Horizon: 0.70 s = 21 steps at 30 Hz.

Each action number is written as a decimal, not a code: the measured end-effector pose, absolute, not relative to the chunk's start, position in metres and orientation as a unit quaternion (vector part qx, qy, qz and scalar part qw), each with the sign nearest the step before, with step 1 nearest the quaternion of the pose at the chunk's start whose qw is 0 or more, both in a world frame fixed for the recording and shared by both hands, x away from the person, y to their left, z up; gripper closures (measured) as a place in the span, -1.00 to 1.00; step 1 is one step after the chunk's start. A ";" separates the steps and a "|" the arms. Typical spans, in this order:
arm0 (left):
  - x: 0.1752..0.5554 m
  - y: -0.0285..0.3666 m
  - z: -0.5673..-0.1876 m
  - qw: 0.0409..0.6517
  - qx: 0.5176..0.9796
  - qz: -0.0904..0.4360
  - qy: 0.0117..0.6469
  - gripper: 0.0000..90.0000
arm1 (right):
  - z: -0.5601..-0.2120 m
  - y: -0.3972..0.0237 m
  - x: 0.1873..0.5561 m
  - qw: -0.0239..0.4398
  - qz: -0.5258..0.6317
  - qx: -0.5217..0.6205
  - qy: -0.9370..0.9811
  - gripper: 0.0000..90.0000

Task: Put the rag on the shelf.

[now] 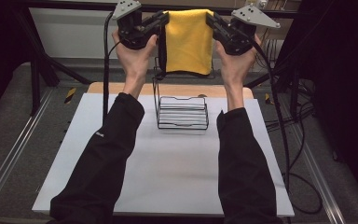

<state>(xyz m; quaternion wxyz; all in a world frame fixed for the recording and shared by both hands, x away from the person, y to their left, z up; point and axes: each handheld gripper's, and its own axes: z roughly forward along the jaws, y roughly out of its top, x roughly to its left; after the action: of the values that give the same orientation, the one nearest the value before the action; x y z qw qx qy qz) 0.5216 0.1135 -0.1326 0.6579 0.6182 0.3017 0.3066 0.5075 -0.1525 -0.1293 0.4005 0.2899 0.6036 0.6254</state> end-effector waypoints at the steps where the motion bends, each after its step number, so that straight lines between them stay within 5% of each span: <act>1: 0.522 0.114 -0.134 0.656 0.620 0.305 0.303 0.76 | -0.131 -0.152 0.508 0.398 0.626 0.292 0.604 0.86; 21: 0.515 0.118 -0.186 0.636 0.657 0.278 0.293 0.75 | -0.176 -0.159 0.506 0.359 0.609 0.306 0.638 0.85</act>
<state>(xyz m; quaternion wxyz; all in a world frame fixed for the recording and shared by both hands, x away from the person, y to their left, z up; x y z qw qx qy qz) 0.5155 0.1177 -0.1864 0.6363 0.6573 0.2926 0.2785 0.5060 -0.1592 -0.1761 0.3587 0.3059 0.6381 0.6088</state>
